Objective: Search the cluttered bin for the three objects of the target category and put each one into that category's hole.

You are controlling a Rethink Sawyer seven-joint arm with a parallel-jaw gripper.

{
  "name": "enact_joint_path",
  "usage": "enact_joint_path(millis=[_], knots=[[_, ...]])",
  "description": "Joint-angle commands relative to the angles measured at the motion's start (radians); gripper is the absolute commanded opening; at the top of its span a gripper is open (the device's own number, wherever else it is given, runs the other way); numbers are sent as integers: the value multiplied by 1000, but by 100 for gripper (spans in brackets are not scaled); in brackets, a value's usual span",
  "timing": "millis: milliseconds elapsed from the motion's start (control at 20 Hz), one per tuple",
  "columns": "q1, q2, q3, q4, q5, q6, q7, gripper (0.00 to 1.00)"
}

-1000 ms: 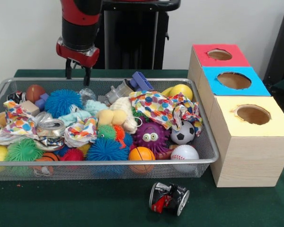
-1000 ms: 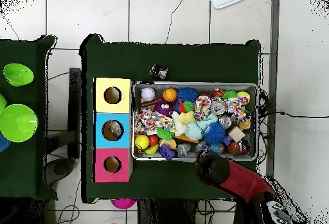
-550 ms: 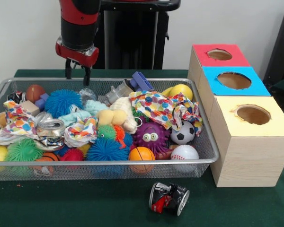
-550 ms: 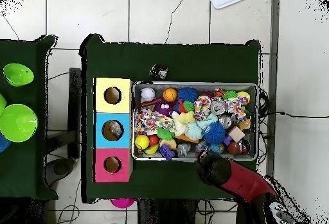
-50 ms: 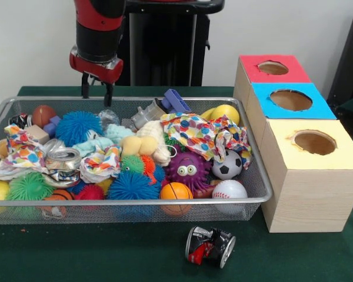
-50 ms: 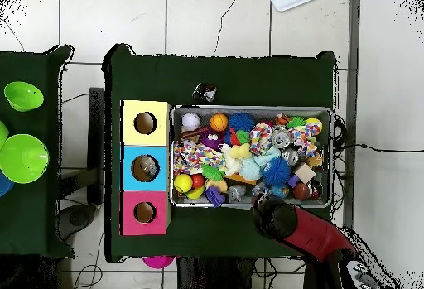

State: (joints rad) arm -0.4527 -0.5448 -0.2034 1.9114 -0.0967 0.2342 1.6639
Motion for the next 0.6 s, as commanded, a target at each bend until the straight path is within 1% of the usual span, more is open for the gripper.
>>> enact_joint_path(millis=[50, 250, 450, 600], knots=[[15, 85, 104, 6, 23, -88, 184, 100], [26, 83, 99, 1, 28, -78, 187, 100], [50, 69, 83, -4, 37, -46, 191, 100], [55, 76, 83, -6, 41, -50, 195, 100]])
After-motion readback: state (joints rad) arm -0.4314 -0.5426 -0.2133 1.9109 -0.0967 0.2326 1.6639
